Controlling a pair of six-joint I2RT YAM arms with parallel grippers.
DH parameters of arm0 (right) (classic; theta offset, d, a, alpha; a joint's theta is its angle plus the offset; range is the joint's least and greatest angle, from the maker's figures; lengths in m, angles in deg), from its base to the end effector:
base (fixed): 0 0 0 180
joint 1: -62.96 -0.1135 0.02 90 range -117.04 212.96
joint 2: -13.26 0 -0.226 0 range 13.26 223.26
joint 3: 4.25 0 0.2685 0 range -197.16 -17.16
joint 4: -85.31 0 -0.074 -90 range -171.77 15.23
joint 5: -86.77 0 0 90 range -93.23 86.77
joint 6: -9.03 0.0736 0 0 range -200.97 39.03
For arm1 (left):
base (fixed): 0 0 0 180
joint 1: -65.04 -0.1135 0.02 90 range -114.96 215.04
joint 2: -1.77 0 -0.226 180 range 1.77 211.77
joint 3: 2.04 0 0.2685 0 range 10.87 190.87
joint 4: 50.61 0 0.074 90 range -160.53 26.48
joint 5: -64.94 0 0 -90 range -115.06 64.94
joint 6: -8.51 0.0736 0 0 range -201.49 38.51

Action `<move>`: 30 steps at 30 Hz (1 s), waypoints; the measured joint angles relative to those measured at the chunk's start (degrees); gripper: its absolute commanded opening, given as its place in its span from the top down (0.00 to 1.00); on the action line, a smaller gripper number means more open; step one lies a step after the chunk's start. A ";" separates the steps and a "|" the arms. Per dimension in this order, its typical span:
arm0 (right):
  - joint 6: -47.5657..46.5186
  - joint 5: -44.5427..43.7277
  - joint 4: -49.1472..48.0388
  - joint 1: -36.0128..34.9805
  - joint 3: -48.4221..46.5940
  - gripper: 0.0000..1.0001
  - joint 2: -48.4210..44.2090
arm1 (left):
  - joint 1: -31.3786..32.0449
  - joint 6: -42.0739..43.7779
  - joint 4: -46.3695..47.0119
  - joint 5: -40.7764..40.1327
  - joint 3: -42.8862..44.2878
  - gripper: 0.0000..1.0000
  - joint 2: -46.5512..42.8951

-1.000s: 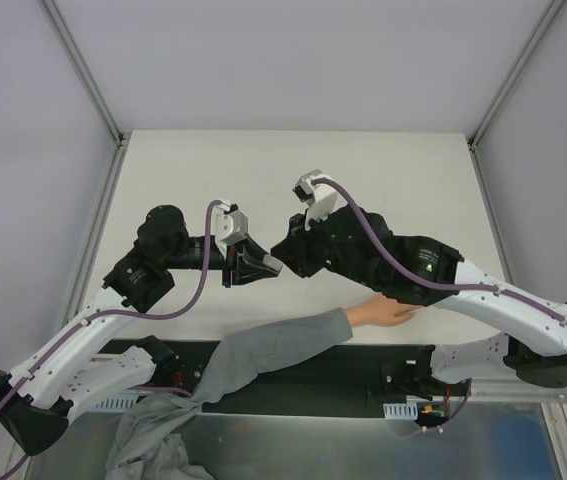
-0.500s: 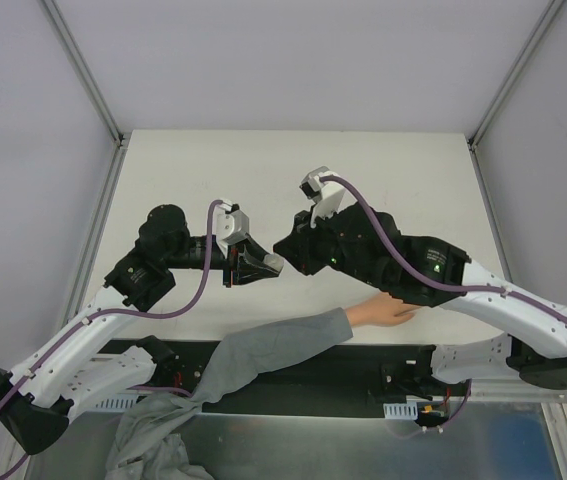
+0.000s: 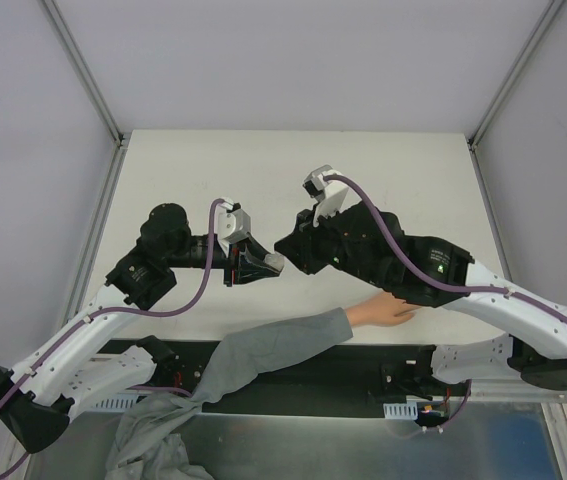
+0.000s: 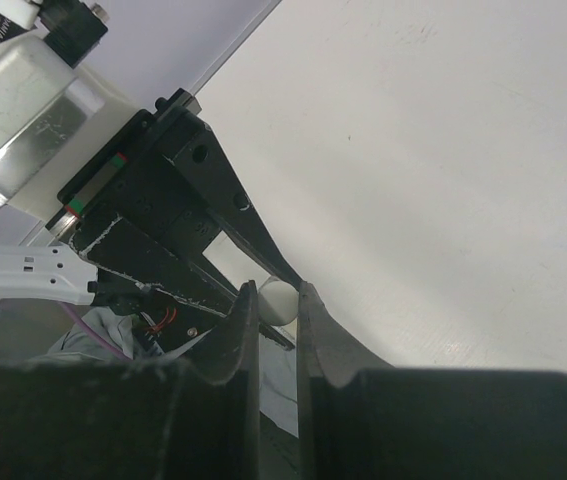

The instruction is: Paint the nails

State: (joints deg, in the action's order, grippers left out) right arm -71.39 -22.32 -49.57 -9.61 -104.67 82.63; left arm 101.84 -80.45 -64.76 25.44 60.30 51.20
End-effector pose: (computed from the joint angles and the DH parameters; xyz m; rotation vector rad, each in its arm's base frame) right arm 0.1157 0.2882 0.4286 -0.7577 1.7002 0.7123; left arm 0.1706 -0.1985 0.3425 1.1851 1.2404 -1.1671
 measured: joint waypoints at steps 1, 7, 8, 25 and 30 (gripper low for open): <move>-0.02 0.00 -0.02 0.02 0.00 0.99 0.00 | 0.00 0.00 0.00 0.00 0.00 1.00 0.02; -0.02 -0.02 -0.04 0.02 0.00 0.99 -0.07 | 0.00 -0.02 0.00 0.00 0.04 1.00 0.04; -0.02 -0.02 -0.07 0.02 0.00 0.99 -0.11 | 0.00 0.00 0.00 0.00 0.04 1.00 0.04; 0.00 0.00 -0.94 0.00 0.00 0.99 -0.61 | 0.00 -0.02 -0.02 0.02 0.04 1.00 0.07; 0.00 -0.02 -1.09 0.00 0.00 0.99 -0.85 | 0.00 -0.02 -0.02 0.02 0.04 1.00 0.09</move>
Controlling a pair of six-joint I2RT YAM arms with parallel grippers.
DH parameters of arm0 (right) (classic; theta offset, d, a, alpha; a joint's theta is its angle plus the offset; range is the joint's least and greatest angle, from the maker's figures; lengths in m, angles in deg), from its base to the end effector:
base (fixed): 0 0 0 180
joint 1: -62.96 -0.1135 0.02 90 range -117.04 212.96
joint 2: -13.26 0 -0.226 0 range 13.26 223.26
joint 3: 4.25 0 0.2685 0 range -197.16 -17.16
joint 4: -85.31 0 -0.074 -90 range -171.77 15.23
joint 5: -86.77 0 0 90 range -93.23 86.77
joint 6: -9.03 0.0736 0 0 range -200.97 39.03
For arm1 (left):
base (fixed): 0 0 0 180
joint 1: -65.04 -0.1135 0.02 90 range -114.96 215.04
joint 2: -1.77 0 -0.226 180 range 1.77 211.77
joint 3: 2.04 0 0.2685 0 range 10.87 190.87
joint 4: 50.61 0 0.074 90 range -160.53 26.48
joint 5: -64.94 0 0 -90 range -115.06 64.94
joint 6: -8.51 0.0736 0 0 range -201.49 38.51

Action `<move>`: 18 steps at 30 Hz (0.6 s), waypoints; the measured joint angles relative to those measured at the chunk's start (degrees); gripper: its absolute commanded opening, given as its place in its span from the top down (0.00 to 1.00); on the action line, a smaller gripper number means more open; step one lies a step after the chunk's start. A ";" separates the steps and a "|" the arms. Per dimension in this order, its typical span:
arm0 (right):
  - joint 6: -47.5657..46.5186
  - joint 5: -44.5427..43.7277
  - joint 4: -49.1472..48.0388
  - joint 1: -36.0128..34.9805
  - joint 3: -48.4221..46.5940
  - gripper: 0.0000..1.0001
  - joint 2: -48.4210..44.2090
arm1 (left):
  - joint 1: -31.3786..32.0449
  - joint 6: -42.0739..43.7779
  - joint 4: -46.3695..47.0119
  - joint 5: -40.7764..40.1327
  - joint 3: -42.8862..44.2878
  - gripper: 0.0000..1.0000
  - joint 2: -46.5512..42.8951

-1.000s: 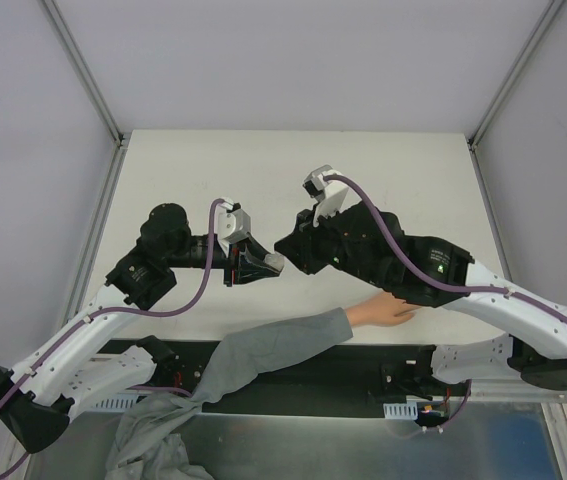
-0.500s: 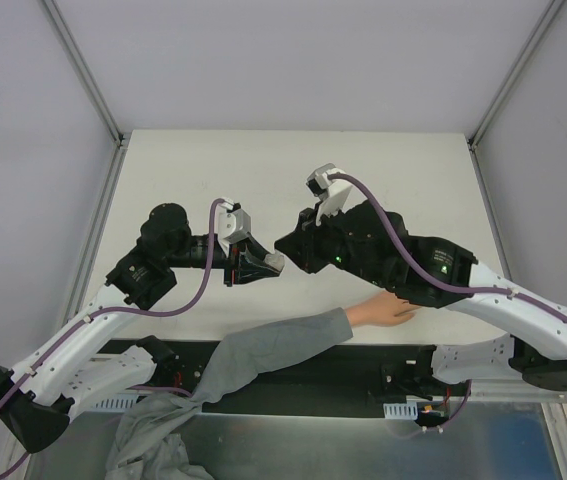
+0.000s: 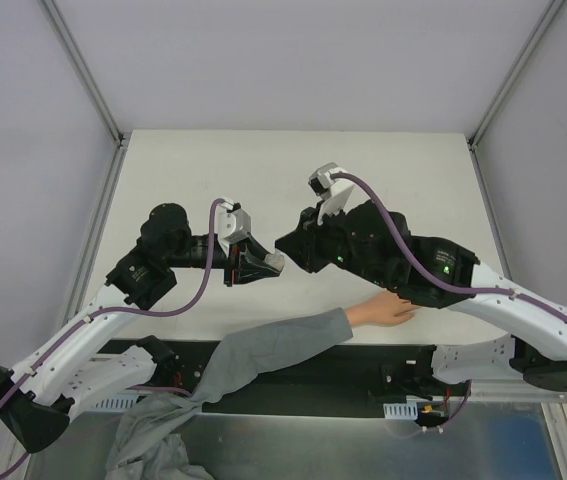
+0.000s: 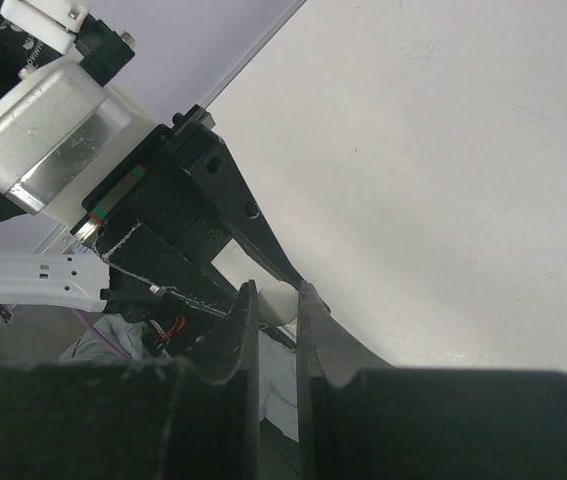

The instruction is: Paint the nails

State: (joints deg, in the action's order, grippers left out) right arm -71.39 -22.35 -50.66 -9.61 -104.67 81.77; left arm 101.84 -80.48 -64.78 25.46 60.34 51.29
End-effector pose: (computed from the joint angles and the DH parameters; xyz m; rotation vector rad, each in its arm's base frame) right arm 0.1145 0.2842 0.4356 -0.7371 1.6757 0.7328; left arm 0.1708 -0.1987 0.3424 1.1852 1.2418 -1.1681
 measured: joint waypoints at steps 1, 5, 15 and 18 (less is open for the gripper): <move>0.00 0.00 -0.04 0.00 0.00 1.00 -0.04 | 0.00 0.02 0.00 0.00 0.00 1.00 -0.02; 0.00 -0.20 -0.07 0.00 0.00 0.99 -0.28 | 0.00 0.00 0.00 0.00 0.00 1.00 0.00; 0.00 -1.95 -0.90 0.00 1.07 0.99 -2.60 | 0.00 0.00 0.00 -0.02 0.00 1.00 0.68; 0.00 -3.04 -0.85 0.00 1.22 1.00 -3.13 | 0.00 0.00 -0.07 -0.09 0.00 1.00 0.79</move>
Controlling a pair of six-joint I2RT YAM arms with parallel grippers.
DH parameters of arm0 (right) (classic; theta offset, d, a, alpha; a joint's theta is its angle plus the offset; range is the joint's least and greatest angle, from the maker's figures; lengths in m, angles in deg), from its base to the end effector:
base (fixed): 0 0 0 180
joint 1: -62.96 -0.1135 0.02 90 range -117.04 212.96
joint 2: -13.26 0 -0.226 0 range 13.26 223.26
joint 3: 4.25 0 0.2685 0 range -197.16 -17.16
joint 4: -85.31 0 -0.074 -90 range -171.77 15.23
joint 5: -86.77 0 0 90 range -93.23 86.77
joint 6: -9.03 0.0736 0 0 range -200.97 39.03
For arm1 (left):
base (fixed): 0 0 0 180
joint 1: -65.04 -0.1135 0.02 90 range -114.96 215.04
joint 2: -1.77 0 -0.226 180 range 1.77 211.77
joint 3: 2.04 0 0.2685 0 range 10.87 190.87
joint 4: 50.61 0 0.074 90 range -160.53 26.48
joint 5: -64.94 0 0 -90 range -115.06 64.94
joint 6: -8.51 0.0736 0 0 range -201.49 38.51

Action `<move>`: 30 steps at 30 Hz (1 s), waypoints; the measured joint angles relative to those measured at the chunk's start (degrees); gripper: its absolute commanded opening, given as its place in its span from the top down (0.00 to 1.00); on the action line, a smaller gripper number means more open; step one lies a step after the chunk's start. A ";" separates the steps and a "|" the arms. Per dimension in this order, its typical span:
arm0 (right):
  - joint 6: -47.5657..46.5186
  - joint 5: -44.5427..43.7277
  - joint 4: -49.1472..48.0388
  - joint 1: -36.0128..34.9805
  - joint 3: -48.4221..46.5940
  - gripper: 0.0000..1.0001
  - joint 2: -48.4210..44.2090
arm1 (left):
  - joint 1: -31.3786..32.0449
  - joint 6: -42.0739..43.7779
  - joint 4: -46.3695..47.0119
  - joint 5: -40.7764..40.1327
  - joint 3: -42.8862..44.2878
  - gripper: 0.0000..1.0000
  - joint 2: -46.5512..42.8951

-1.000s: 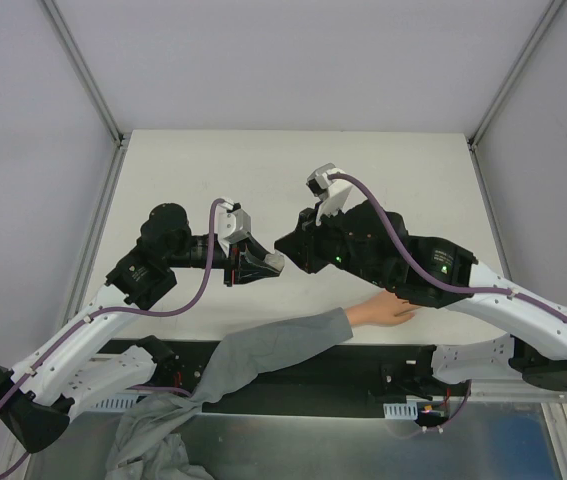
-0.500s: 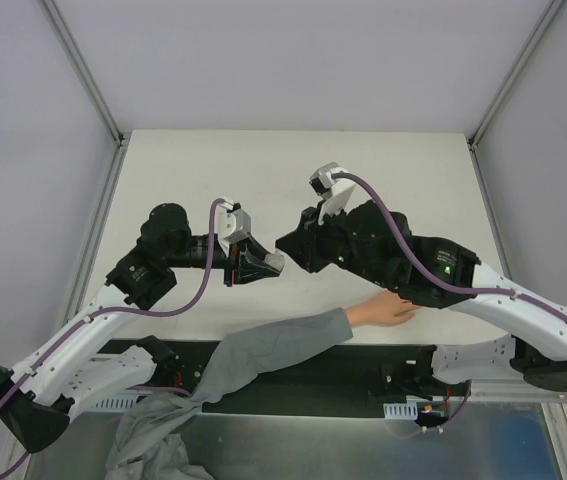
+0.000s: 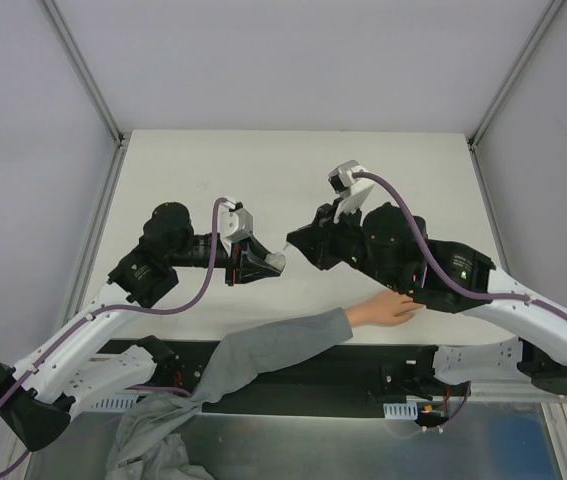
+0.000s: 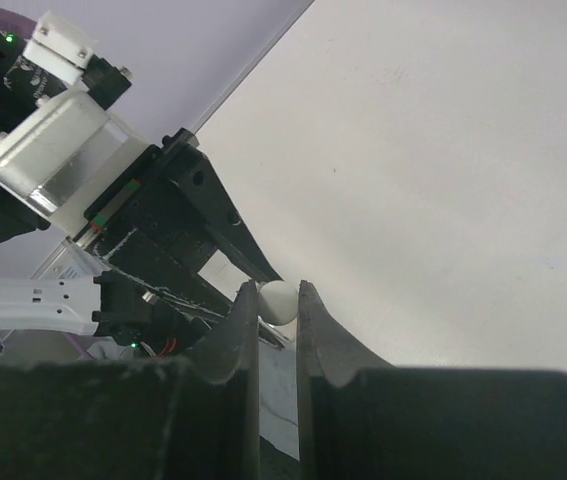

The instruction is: Paint the nails

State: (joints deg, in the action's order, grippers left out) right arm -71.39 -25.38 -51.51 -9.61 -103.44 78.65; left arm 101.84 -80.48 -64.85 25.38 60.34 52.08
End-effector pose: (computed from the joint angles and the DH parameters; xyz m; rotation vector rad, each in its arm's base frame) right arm 0.1131 0.2677 0.4452 -0.6676 1.6468 0.7185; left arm 0.1734 -0.2006 0.3390 1.1854 1.2580 -1.1713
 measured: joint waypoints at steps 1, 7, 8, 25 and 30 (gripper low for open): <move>0.00 -0.94 0.00 0.00 0.28 0.99 -0.35 | 0.00 0.00 0.00 -0.02 0.00 1.00 0.00; 3.48 -5.88 3.82 6.38 7.96 0.99 -7.91 | 0.02 -0.24 -0.20 -1.42 0.46 1.00 0.24; 4.52 -6.56 5.33 9.01 9.81 1.00 -9.81 | 0.02 -0.46 -0.24 -1.73 0.74 1.00 0.42; 15.74 -4.57 29.46 54.88 33.05 1.00 -21.46 | 7.96 -1.60 -2.36 -11.06 4.28 1.00 4.24; 15.98 -3.82 29.62 62.88 37.83 1.00 -22.53 | 11.65 0.42 -3.21 -15.56 4.28 1.00 4.44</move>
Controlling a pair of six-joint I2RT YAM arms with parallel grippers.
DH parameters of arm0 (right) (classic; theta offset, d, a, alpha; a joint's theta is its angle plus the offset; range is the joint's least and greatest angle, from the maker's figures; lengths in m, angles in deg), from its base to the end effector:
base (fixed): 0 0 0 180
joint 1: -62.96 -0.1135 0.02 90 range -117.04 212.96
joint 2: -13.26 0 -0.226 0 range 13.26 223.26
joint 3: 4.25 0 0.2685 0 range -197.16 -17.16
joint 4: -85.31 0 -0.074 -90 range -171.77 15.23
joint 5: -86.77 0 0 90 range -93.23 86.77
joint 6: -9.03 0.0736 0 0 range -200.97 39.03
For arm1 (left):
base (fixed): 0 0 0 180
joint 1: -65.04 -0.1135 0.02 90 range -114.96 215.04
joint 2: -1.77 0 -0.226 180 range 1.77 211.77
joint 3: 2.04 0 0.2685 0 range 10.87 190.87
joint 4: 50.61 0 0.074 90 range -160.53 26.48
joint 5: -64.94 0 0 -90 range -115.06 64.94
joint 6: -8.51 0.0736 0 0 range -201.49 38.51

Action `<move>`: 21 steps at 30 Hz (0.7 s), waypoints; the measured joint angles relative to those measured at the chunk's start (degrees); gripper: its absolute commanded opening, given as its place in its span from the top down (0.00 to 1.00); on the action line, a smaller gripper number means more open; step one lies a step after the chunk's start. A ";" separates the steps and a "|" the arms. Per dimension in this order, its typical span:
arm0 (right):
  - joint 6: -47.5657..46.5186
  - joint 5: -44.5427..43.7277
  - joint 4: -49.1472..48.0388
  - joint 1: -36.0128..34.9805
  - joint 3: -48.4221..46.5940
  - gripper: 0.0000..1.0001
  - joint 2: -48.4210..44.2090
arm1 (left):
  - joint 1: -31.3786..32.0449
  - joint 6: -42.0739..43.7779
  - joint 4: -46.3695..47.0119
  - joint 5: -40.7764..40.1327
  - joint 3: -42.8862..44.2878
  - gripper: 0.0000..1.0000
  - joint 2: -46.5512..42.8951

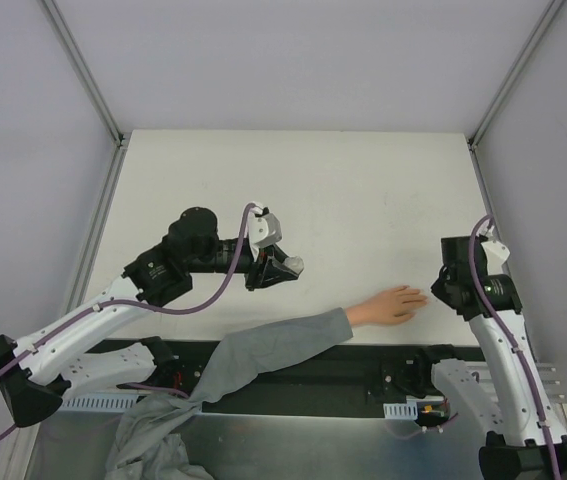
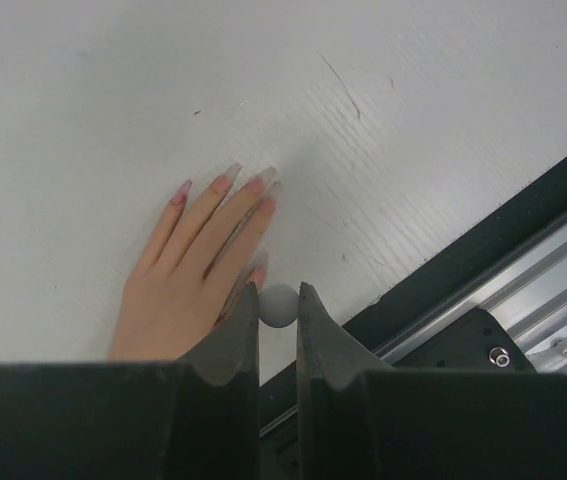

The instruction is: Paint the nails

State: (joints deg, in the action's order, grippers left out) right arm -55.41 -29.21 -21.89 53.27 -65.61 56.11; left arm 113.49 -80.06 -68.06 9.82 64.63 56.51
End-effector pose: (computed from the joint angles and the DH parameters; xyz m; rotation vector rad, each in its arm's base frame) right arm 0.1934 0.0003 0.2386 0.5086 2.3553 -0.2939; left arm 0.1582 -0.2419 0.3406 1.1623 1.3436 -1.1110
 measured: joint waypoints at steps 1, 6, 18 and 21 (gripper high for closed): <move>-0.26 0.50 -0.94 1.31 1.20 1.00 -0.31 | 0.48 0.44 -0.20 -0.68 -0.02 1.00 0.02; -4.28 4.90 -7.74 7.23 7.98 1.00 -0.92 | 1.90 2.80 -0.61 -2.67 -0.02 1.00 0.83; -12.87 11.91 -20.96 14.32 14.45 1.00 0.76 | 1.99 3.78 3.10 -3.41 0.79 1.00 8.35; -13.90 12.74 -21.66 14.43 14.27 1.00 1.03 | 0.81 1.07 8.76 -1.27 0.11 1.00 8.72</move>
State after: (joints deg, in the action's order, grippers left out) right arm -69.31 -16.47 -43.55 67.69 -51.34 57.14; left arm 114.29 -78.99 -59.30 8.55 64.74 65.24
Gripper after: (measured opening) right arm 0.133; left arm 0.243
